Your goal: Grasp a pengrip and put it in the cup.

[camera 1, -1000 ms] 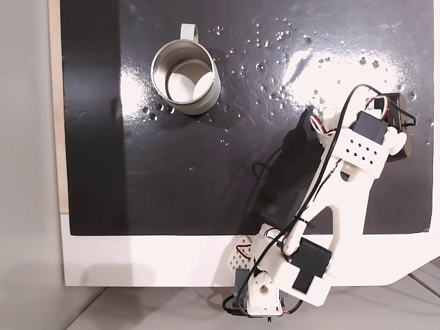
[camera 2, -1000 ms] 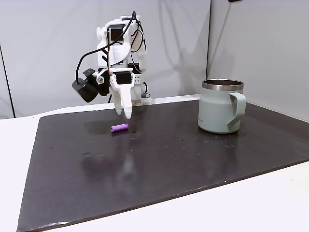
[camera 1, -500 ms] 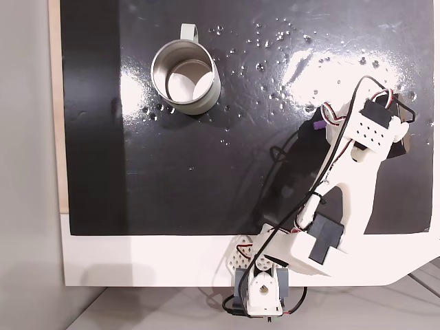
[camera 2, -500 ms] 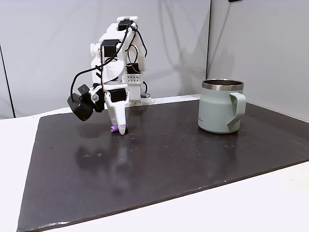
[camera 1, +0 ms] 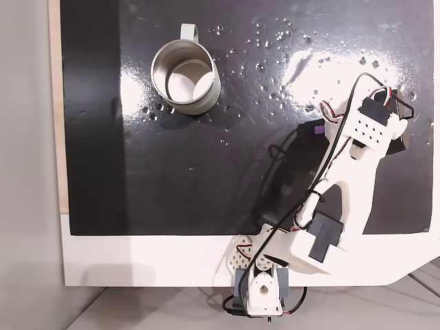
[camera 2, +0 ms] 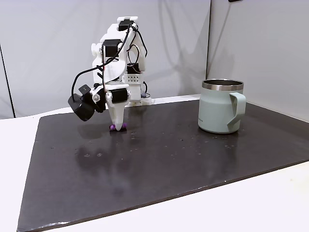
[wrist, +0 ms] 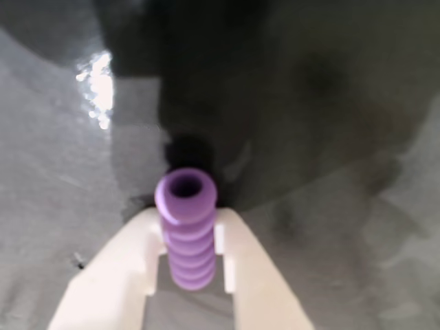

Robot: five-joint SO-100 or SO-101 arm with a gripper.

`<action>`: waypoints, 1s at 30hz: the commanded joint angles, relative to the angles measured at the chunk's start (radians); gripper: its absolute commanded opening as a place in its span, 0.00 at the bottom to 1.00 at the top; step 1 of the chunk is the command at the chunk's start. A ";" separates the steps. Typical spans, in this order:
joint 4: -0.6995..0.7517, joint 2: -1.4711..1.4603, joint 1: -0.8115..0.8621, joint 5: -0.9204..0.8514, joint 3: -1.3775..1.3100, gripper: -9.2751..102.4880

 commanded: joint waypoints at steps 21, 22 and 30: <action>0.472 0.403 -0.285 0.216 -0.376 0.08; 0.485 0.413 -0.319 0.245 -0.393 0.08; 0.549 0.391 -0.554 0.465 -0.574 0.08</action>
